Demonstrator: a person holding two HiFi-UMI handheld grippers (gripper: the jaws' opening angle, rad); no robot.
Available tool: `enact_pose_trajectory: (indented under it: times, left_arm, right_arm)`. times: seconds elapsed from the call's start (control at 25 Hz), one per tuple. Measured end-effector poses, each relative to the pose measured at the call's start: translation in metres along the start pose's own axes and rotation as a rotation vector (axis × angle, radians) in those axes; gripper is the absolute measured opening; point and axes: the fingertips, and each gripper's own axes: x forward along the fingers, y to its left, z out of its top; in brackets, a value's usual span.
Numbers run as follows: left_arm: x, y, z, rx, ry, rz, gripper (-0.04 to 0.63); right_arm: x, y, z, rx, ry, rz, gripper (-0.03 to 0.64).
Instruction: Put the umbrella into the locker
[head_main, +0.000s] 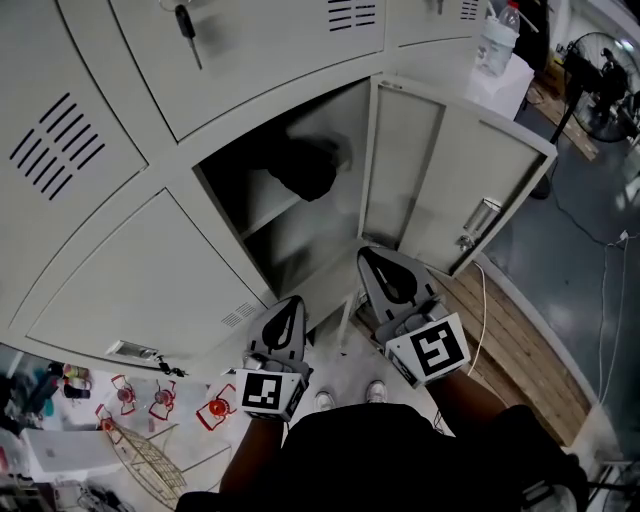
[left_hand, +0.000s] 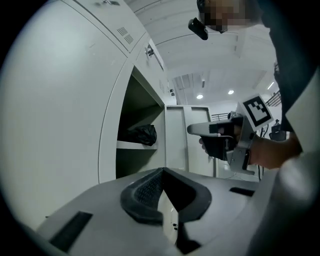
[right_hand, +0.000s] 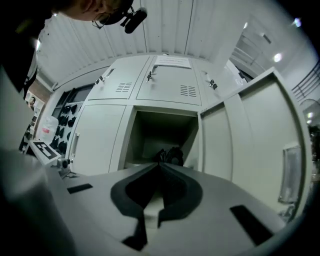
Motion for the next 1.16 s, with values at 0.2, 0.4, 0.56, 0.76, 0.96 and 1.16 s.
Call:
enact_pose_trajectory:
  times: [0.2, 0.4, 0.56, 0.76, 0.96, 1.16]
  left_arm:
    - [0.003, -0.006, 0.002, 0.014, 0.003, -0.008, -0.002]
    - [0.004, -0.011, 0.009, 0.021, -0.011, -0.002, -0.002]
    - [0.003, -0.017, 0.010, 0.025, -0.011, -0.005, -0.002]
    - [0.003, -0.017, 0.007, 0.027, -0.004, 0.004, -0.002]
    - [0.002, -0.018, 0.003, 0.026, 0.003, 0.008, -0.002]
    - [0.001, -0.016, 0.002, 0.028, 0.010, 0.012, -0.002]
  right_arm:
    - [-0.027, 0.006, -0.029, 0.017, 0.035, 0.018, -0.003]
    - [-0.047, 0.011, -0.059, 0.025, 0.117, 0.028, -0.003]
    - [-0.054, 0.006, -0.066, 0.014, 0.138, 0.016, -0.003]
    - [-0.054, 0.005, -0.067, 0.038, 0.134, 0.039, -0.002]
    - [-0.052, 0.005, -0.063, 0.058, 0.112, 0.050, -0.002]
    - [-0.047, 0.005, -0.063, 0.081, 0.101, 0.053, -0.002]
